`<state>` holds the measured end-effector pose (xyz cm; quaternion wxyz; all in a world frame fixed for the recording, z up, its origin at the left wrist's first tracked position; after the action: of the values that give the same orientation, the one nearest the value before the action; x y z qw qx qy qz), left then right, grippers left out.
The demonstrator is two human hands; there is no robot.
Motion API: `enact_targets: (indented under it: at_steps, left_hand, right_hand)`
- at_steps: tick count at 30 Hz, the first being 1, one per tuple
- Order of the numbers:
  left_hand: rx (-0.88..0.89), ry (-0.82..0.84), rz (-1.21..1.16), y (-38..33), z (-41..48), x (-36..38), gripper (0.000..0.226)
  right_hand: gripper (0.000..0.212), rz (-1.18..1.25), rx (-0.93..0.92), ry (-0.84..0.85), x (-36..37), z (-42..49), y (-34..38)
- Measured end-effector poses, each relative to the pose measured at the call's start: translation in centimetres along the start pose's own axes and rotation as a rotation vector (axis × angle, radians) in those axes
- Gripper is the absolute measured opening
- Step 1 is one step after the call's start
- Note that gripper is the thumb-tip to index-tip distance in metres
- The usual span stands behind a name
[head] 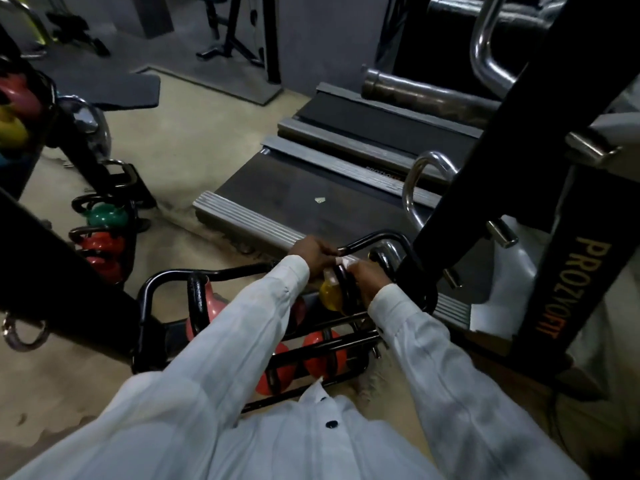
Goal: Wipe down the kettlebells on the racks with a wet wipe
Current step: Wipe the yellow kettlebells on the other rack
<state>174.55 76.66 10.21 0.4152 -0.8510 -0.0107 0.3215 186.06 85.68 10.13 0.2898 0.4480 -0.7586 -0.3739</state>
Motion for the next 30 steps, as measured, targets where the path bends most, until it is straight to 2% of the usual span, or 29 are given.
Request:
enact_targets:
  at_steps: [3, 6, 8, 11, 13, 16, 18, 20, 23, 26, 28, 29, 30]
  left_hand:
    - [0.016, 0.002, 0.029, 0.0, 0.0, -0.1, 0.028]
    - [0.003, 0.012, 0.035, -0.5, -0.2, 0.0, 0.026]
    - [0.004, -0.006, 0.066, -0.8, -0.3, 0.1, 0.025]
    - [0.017, -0.025, 0.031, -0.9, -0.7, 0.1, 0.025]
    - [0.019, -0.015, -0.007, -0.9, -0.9, 0.0, 0.029]
    - [0.012, -0.007, -0.056, -0.9, -1.1, 0.0, 0.033]
    - [0.006, -0.009, -0.065, -0.7, -1.2, 0.0, 0.033]
    - [0.011, -0.018, -0.049, -0.5, -1.4, 0.0, 0.033]
    - [0.016, -0.028, -0.021, -0.4, -1.6, 0.1, 0.032]
    - [0.016, -0.04, 0.001, -0.4, -1.9, 0.2, 0.03]
    - [0.018, -0.057, 0.002, -0.3, -2.1, 0.1, 0.029]
    - [0.02, -0.063, 0.001, -0.2, -2.0, 0.1, 0.029]
    - [0.022, -0.065, 0.007, -0.2, -2.0, 0.2, 0.03]
  right_hand:
    - [0.021, -0.284, -0.168, -0.111, -1.0, -2.3, -2.2]
    - [0.01, -0.641, -0.381, -0.246, -0.7, -3.7, -2.6]
    - [0.012, -0.908, -0.56, -0.34, 0.5, -3.2, -1.5]
    - [0.028, -1.301, -0.669, -0.519, 2.1, -2.0, -1.8]
    - [0.024, -1.403, -0.724, -0.571, 2.4, -2.4, -3.3]
    - [0.02, -1.335, -0.803, -0.595, 1.6, -4.0, -5.5]
    - [0.015, -1.227, -0.759, -0.577, 0.9, -5.0, -6.2]
    - [0.009, -0.93, -0.586, -0.557, 0.3, -4.7, -6.5]
    - [0.016, -0.316, -0.251, -0.36, 0.7, -2.9, -4.5]
    - [0.027, -0.264, 0.0, -0.197, 1.3, -1.9, -1.3]
    - [0.02, -0.185, 0.075, -0.211, 1.3, -2.2, -0.9]
    - [0.027, -0.096, 0.073, -0.2, 1.4, -2.4, -1.2]
    - [0.045, 0.034, 0.069, -0.212, 1.1, -2.0, -1.9]
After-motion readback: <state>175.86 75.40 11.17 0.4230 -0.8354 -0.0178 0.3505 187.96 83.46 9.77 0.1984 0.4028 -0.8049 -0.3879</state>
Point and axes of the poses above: each hand's wrist, its own z-axis towards the middle knuckle, its own x-axis out of the palm, y = z × x, the point moved 3 cm from there along z, towards the middle knuckle, and after that the axes turned 12 degrees about y, right-handed, at the moved point
